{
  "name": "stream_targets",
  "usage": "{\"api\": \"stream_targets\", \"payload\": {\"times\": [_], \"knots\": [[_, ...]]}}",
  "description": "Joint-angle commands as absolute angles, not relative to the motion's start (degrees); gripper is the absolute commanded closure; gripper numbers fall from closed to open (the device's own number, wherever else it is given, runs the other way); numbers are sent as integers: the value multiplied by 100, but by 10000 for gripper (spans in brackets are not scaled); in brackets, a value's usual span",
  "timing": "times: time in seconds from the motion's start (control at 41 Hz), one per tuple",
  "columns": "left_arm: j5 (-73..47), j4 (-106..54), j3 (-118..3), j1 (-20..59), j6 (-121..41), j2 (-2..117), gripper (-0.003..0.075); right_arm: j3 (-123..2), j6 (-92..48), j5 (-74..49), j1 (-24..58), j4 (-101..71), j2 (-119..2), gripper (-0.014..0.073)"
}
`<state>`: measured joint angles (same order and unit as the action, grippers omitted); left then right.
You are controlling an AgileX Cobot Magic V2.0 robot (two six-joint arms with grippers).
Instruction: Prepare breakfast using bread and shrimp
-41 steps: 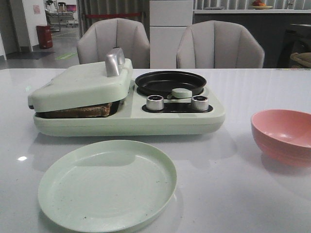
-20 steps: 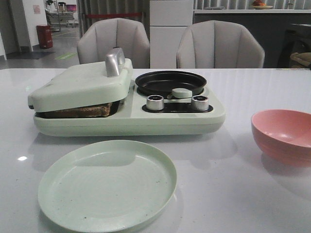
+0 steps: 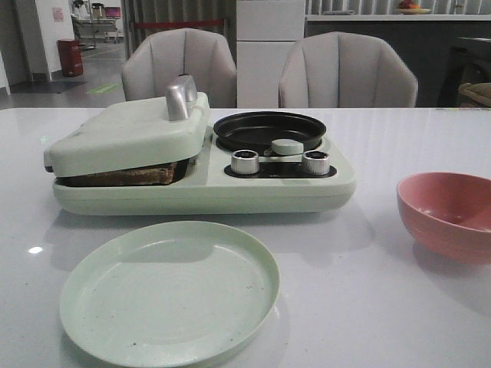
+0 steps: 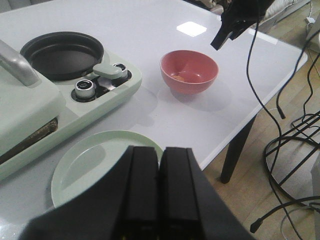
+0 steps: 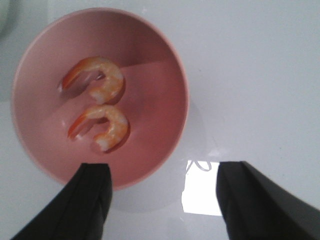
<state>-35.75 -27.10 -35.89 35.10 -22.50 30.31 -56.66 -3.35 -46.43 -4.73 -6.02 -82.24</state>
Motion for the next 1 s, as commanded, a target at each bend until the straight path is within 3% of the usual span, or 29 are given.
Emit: {"api": "stream_targets", "payload": {"times": [0.0, 0.22, 0.366, 0.463, 0.488, 0.707, 0.976], "knots": [[-3167, -2879, -3738, 3548, -2254, 3046, 621, -6093, -429, -4339, -585, -608, -8516, 56], [-3167, -2879, -3738, 3548, -2254, 3046, 621, -6620, -443, -4287, -605, -622, -9430, 63], [-3167, -2879, -3738, 3548, -2254, 3046, 621, -6798, -687, -4442, -605, -815, -9800, 190], [-3167, -2879, -3738, 3548, -2254, 3046, 621, -6798, -720, -4443, -605, -844, -9898, 307], [-3167, -2879, -3738, 3548, -2254, 3046, 621, -6798, -822, -4424, -591, -794, -9838, 587], [-3167, -2879, -3738, 3548, -2254, 3046, 621, -7040, -962, -4065, -204, -658, -9150, 587], [-3167, -2879, -3738, 3548, -2254, 3046, 621, -8290, -477, -3905, 918, 486, -8886, 576]]}}
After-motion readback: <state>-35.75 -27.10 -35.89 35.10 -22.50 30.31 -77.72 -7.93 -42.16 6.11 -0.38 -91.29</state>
